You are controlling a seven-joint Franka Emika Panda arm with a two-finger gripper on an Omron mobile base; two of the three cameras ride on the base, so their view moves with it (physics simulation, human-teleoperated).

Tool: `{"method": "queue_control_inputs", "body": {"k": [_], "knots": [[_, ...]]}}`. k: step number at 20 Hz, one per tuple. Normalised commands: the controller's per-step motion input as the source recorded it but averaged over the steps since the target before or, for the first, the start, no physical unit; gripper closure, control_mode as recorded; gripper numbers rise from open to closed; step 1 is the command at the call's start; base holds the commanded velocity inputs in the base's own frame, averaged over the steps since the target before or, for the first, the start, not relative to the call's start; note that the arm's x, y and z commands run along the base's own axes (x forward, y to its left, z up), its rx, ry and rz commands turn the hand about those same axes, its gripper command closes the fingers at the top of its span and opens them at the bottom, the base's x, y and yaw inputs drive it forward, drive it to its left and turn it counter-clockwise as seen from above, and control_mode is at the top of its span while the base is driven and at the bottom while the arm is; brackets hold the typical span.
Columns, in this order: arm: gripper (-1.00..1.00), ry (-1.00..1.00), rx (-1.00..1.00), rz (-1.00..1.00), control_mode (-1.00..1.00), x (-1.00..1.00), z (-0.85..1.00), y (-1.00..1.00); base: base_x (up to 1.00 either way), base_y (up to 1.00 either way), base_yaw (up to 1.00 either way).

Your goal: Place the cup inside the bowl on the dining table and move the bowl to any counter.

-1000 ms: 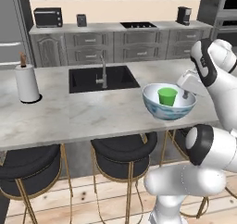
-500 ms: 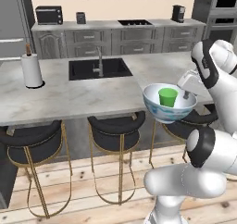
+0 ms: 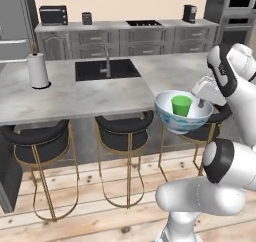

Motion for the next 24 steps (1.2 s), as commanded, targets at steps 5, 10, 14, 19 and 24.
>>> {"method": "queue_control_inputs", "body": {"k": [5,10,14,19,24], "knots": [[1.00,0.00,0.00,0.00,1.00,0.00,0.00,0.00,-0.08,0.75,-0.19],[1.00,0.00,0.00,0.00,1.00,0.00,0.00,0.00,0.00,0.87,-0.26],[1.00,0.00,0.00,0.00,1.00,0.00,0.00,0.00,0.00,0.79,-0.24],[1.00,0.00,0.00,0.00,1.00,0.00,0.00,0.00,0.00,0.80,-0.22],[1.00,0.00,0.00,0.00,1.00,0.00,0.00,0.00,0.00,0.97,-0.22]]}}
